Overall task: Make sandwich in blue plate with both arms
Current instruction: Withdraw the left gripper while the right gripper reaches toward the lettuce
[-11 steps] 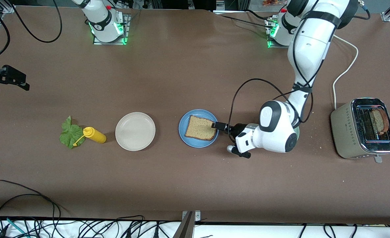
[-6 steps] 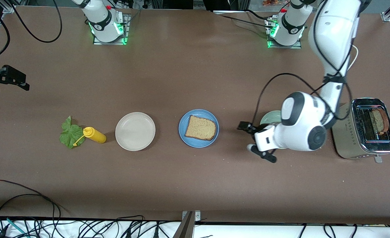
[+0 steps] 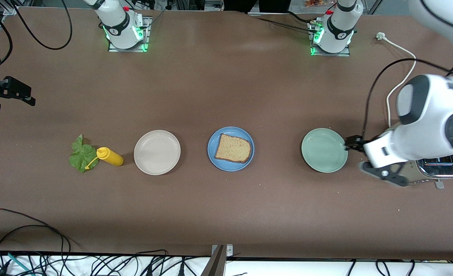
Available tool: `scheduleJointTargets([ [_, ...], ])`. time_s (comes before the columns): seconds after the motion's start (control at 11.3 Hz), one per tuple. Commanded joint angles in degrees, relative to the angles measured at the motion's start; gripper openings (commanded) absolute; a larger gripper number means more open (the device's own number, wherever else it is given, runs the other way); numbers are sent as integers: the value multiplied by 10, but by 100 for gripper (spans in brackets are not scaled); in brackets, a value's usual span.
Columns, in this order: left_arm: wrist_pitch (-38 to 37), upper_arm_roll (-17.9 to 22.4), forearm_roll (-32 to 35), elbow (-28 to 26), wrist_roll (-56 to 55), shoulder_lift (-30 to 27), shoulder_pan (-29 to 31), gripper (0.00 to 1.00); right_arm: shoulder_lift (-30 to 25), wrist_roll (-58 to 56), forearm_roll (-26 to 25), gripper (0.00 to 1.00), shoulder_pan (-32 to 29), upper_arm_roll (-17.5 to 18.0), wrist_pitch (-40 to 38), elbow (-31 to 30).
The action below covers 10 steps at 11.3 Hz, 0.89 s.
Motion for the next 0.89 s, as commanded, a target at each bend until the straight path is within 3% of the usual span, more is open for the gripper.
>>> scheduleJointTargets([
  [0.0, -19, -3, 28, -14, 14, -33, 71, 100, 7, -9, 23, 100, -1, -1, 5, 3],
  [0.18, -19, -4, 45, -12, 18, -36, 116, 100, 7, -8, 23, 100, -1, -2, -2, 0],
  [0.36, -16, -3, 81, -10, 20, -36, 129, 100, 7, -9, 42, 100, -1, -2, 2, 5],
  [0.8, -15, -3, 84, -1, 21, -30, 146, 100, 35, -9, 54, 100, -3, -3, 5, 10],
])
